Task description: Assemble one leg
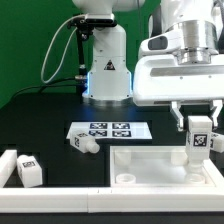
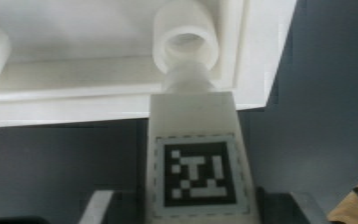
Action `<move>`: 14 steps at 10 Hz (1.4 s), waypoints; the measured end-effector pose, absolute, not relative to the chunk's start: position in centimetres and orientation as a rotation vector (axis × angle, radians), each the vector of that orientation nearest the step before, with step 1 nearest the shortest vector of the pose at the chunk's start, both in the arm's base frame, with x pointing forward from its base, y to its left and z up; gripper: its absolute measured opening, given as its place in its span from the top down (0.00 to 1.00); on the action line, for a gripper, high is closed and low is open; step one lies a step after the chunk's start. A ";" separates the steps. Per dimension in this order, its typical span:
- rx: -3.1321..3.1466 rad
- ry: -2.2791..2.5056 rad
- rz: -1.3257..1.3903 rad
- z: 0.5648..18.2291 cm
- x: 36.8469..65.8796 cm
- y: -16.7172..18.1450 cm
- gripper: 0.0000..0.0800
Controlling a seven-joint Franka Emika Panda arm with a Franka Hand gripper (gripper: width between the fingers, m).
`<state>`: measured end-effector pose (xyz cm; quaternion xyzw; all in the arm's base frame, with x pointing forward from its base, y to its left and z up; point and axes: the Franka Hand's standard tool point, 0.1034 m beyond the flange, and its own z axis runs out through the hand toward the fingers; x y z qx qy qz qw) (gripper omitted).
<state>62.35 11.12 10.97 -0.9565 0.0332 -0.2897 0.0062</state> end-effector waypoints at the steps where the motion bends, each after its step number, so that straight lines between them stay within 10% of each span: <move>1: -2.993 0.104 -0.906 11.0 62.4 11.1 0.64; 14: -3.010 0.061 -0.921 9.2 62.0 11.3 0.64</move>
Offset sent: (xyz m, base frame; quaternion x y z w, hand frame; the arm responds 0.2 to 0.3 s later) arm 0.0119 0.0065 -0.0095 -0.0217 0.0182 -0.0121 0.9995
